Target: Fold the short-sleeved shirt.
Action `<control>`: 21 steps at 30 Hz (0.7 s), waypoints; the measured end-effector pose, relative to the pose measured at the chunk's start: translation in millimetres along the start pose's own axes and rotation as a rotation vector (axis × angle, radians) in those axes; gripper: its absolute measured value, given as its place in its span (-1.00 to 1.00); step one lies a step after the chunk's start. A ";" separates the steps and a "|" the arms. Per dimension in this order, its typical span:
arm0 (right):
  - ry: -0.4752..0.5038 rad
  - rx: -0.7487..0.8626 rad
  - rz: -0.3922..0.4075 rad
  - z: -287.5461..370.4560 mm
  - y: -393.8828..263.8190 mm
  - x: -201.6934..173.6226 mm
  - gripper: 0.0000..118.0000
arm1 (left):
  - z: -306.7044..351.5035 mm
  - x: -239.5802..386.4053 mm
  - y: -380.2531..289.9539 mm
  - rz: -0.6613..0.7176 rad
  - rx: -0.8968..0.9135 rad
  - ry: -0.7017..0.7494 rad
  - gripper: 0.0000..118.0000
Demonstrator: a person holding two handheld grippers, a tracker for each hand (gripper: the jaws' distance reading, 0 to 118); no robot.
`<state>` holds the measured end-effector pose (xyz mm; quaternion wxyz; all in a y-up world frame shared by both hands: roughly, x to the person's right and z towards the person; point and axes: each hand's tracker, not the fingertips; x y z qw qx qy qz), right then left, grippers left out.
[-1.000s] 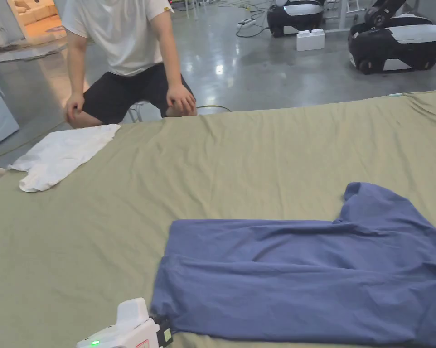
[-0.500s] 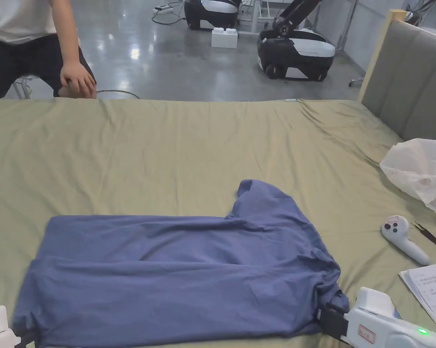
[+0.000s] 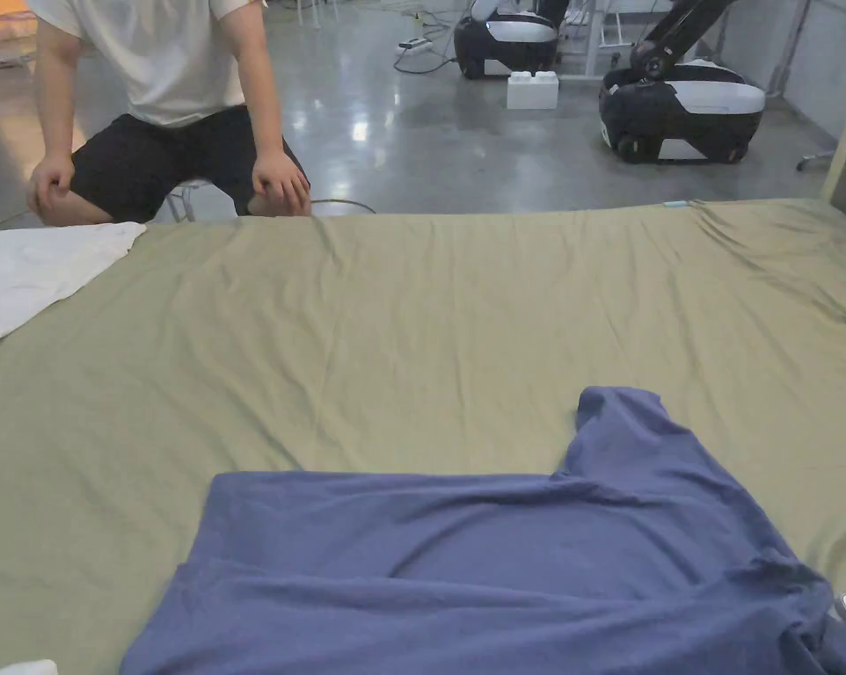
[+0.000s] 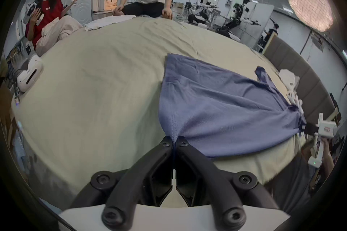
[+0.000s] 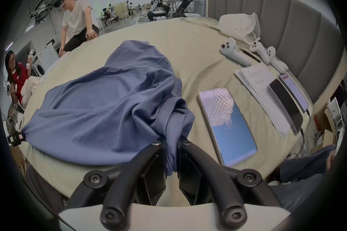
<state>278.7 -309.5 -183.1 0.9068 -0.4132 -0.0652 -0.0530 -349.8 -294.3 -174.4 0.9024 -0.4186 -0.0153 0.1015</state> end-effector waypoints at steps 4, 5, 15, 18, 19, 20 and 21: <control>0.006 -0.031 -0.005 22.9 -28.6 3.7 -0.90 | 12.4 -4.5 -39.4 0.014 -0.026 -0.008 -1.00; 0.009 -0.035 -0.005 24.8 -31.6 4.0 -0.89 | 12.0 -2.3 -43.8 -0.001 -0.038 -0.009 -1.00; 0.132 0.196 0.028 67.0 -1.3 -14.4 0.21 | 65.4 43.6 -7.9 -0.168 0.331 0.048 0.42; 0.193 0.297 0.055 84.9 10.0 -33.9 0.19 | 78.7 66.3 7.7 -0.183 0.417 0.003 0.25; 0.201 0.316 0.060 87.2 14.4 -39.6 0.08 | 80.4 71.0 12.8 -0.185 0.437 -0.008 -0.05; 0.211 0.328 0.064 88.5 16.3 -44.1 -0.31 | 78.5 75.7 16.5 -0.178 0.430 -0.061 -0.54; 0.216 0.334 0.067 87.9 17.3 -48.6 -0.73 | 74.9 80.4 20.5 -0.166 0.437 -0.075 -0.75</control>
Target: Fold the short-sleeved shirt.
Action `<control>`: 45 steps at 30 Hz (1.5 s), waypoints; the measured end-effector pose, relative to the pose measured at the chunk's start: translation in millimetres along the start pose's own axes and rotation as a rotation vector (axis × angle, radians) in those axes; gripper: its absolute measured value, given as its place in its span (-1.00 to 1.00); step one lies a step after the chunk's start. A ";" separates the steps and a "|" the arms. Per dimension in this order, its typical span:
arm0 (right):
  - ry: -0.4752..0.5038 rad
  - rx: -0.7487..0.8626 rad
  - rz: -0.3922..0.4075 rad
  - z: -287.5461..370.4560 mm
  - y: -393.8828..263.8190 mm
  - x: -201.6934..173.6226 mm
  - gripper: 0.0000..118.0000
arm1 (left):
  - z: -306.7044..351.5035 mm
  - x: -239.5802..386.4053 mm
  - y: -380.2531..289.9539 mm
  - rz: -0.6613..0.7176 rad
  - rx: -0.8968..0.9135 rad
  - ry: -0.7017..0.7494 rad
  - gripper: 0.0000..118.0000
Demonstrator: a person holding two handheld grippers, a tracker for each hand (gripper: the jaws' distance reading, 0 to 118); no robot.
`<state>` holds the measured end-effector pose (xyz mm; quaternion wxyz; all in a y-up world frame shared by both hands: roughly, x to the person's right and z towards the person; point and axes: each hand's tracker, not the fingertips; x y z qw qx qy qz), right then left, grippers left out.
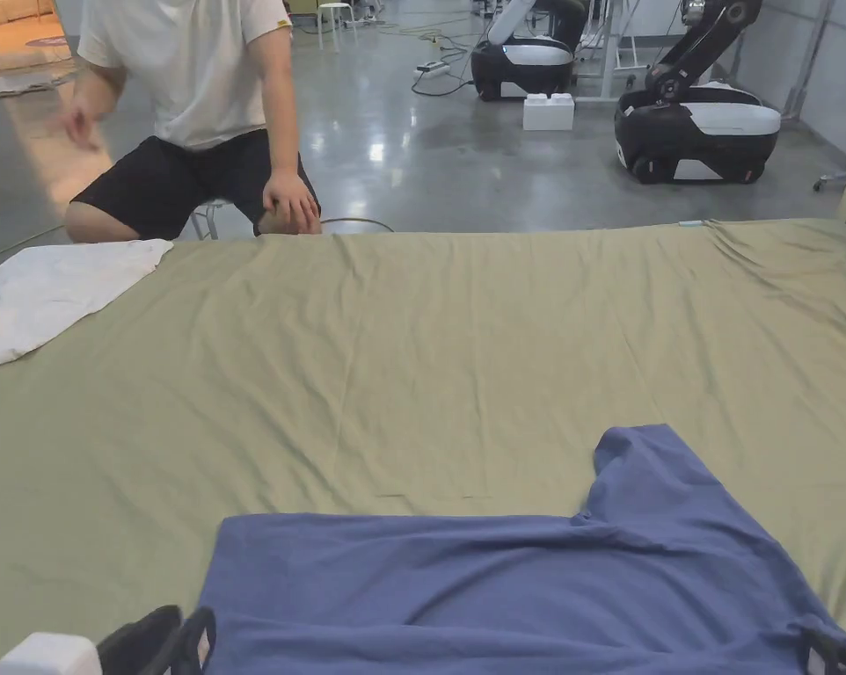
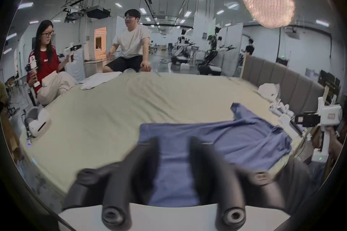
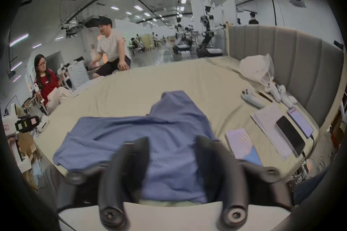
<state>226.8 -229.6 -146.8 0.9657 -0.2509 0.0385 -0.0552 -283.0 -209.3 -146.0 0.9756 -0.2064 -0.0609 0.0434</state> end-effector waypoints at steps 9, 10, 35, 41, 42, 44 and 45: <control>0.045 -0.044 0.001 -30.3 -3.0 -7.0 -1.00 | -93.9 -20.3 20.2 0.059 -0.125 0.000 -1.00; 0.048 -0.049 0.002 -32.0 -3.7 -6.0 -1.00 | -112.9 -29.0 22.5 0.076 -0.125 0.008 -1.00; -0.047 -0.376 -0.077 -209.2 65.9 81.6 0.37 | -326.5 -49.9 -2.8 -0.010 -0.626 0.182 -0.99; -0.212 -0.649 0.036 -321.4 59.0 107.8 -0.12 | -316.7 -50.3 -3.9 0.022 -0.613 0.169 -0.99; -0.202 -0.653 0.029 -318.6 54.8 108.9 -0.39 | -314.9 -50.7 -5.1 0.029 -0.608 0.164 -0.99; -0.177 -0.613 0.052 -306.5 64.8 101.4 -0.90 | -315.8 -54.5 -3.9 0.039 -0.603 0.159 -0.99; -0.155 -0.609 0.116 -304.5 66.9 100.4 -0.90 | -315.4 -53.9 -3.6 0.041 -0.602 0.158 -0.99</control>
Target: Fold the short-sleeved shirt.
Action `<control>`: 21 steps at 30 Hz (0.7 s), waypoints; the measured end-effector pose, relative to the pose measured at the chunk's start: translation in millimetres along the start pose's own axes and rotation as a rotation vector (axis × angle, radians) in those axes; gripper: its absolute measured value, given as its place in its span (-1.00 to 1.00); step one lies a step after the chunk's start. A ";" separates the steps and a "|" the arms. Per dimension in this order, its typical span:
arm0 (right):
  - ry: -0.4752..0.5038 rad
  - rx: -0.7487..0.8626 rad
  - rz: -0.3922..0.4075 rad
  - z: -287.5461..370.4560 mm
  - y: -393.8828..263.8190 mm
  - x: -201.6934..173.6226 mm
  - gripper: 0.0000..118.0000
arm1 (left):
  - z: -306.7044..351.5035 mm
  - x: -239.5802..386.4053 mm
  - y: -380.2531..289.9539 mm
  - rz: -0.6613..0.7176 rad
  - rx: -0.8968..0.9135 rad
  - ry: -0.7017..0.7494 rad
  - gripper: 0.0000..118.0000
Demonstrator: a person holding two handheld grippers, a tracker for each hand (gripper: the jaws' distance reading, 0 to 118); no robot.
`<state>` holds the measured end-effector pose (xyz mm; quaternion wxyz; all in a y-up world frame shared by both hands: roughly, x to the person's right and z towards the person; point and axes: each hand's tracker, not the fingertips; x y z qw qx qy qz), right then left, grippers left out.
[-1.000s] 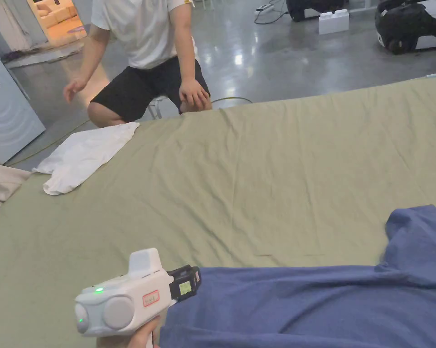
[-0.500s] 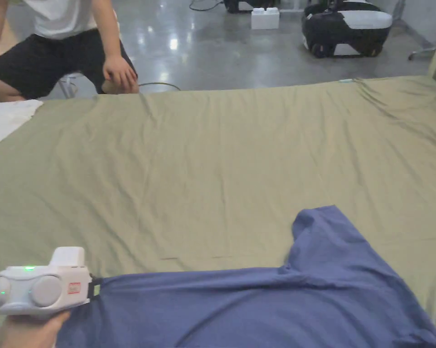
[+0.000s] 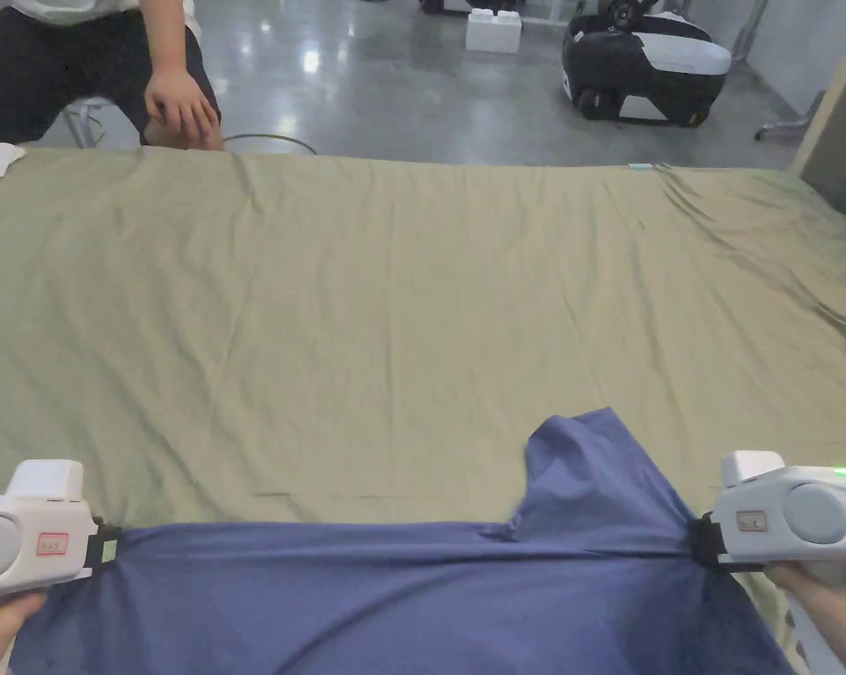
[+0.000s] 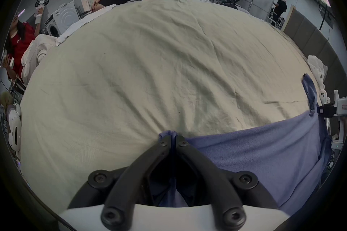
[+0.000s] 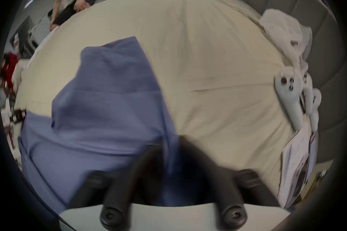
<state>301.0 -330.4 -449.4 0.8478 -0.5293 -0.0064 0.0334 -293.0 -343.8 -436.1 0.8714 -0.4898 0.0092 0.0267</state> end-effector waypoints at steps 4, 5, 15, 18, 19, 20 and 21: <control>0.069 0.091 -0.114 32.9 -16.1 10.0 -1.00 | 42.5 -14.1 1.6 0.052 0.090 -0.076 -1.00; 0.084 0.135 -0.144 53.7 -28.1 5.5 -1.00 | 62.1 -20.1 -6.4 0.074 0.141 -0.110 -1.00; 0.121 0.206 -0.155 159.4 -221.8 5.5 -1.00 | 176.8 -62.3 -175.2 0.034 0.091 -0.216 -1.00; 0.122 0.181 -0.176 159.8 -251.5 -1.2 -1.00 | 170.2 -57.9 -207.3 -0.001 0.037 -0.211 -1.00; 0.122 0.178 -0.190 158.2 -257.8 -3.6 -1.00 | 157.8 -61.8 -214.0 0.003 0.040 -0.207 -1.00; 0.122 0.176 -0.187 157.0 -260.4 -6.4 -1.00 | 154.8 -62.7 -217.4 0.009 0.041 -0.209 -1.00; 0.115 0.173 -0.179 152.7 -260.4 -7.0 -1.00 | 152.9 -63.3 -219.2 0.024 0.051 -0.209 -1.00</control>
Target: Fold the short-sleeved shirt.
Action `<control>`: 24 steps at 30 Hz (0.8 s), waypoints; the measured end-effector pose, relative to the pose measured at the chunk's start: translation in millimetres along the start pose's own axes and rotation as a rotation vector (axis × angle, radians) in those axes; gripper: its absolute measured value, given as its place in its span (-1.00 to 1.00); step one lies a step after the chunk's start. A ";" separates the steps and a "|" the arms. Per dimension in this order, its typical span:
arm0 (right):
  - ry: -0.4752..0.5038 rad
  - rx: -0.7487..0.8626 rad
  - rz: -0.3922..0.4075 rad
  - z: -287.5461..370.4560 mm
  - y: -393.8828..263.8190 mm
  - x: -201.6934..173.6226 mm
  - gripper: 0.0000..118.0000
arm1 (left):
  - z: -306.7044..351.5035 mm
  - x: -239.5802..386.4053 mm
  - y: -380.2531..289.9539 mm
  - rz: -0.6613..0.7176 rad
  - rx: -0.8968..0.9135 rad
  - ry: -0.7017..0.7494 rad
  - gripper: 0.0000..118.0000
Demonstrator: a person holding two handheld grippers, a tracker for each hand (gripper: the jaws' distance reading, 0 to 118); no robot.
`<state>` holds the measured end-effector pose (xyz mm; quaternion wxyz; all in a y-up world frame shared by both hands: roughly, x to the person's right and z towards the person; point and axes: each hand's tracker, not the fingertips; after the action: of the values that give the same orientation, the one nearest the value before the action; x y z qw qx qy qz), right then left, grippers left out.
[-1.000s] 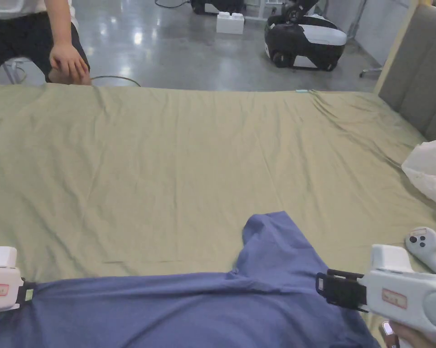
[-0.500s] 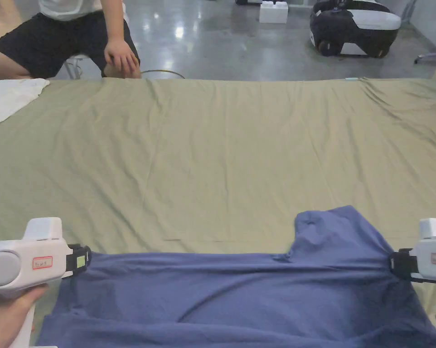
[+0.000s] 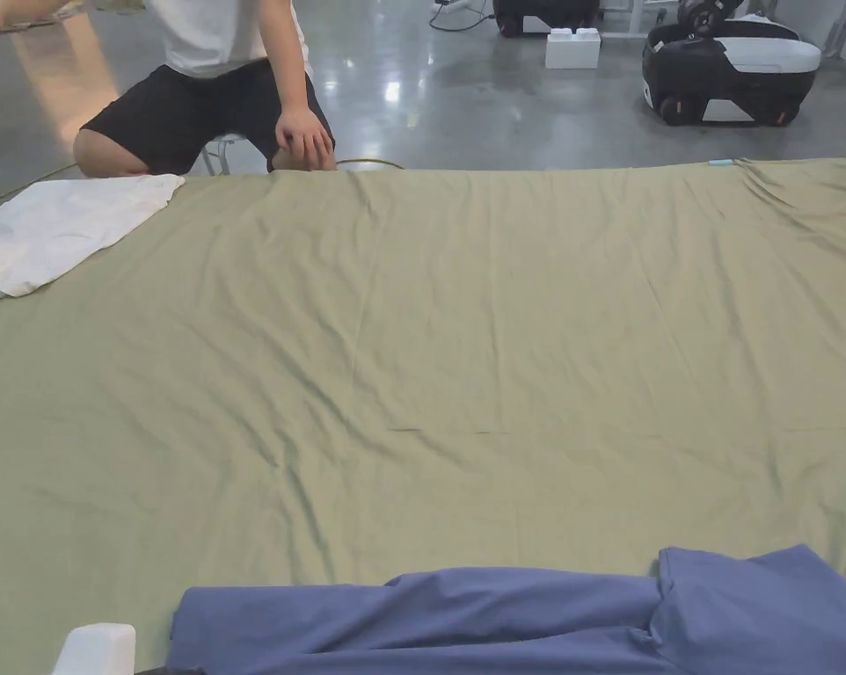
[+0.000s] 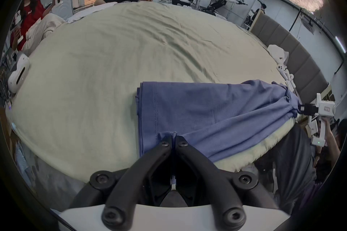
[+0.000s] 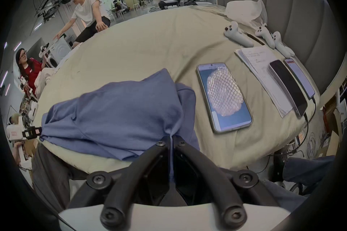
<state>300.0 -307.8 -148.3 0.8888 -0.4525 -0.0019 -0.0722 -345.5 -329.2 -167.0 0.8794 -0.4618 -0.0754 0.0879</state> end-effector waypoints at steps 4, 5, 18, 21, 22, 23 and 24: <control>-0.047 0.024 0.073 -1.8 -0.4 -12.0 0.01 | 4.4 -5.3 8.5 0.029 0.022 0.012 0.11; -0.063 0.039 0.088 1.8 0.9 -14.6 0.14 | 10.7 -3.0 11.1 0.010 0.063 0.065 0.48; 0.161 0.402 0.032 71.1 9.0 -69.1 -0.94 | 106.8 38.7 13.9 0.020 0.522 -0.003 -0.72; 0.184 0.387 0.036 69.3 7.6 -74.0 -0.99 | 105.4 34.3 9.9 0.052 0.512 -0.069 -1.00; 0.191 0.382 0.030 68.3 6.5 -75.5 -0.99 | 105.6 33.4 10.4 0.069 0.500 -0.090 -1.00; 0.193 0.380 0.029 67.8 5.4 -76.8 -0.99 | 104.4 30.4 10.0 0.077 0.502 -0.068 -1.00; 0.195 0.378 0.031 67.5 4.9 -75.7 -0.99 | 100.8 24.5 10.2 0.096 0.492 -0.064 -1.00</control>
<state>229.8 -241.1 -117.6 0.9549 -0.2686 0.0776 -0.1004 -344.1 -237.5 -117.4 0.9574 -0.2336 -0.0577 0.1598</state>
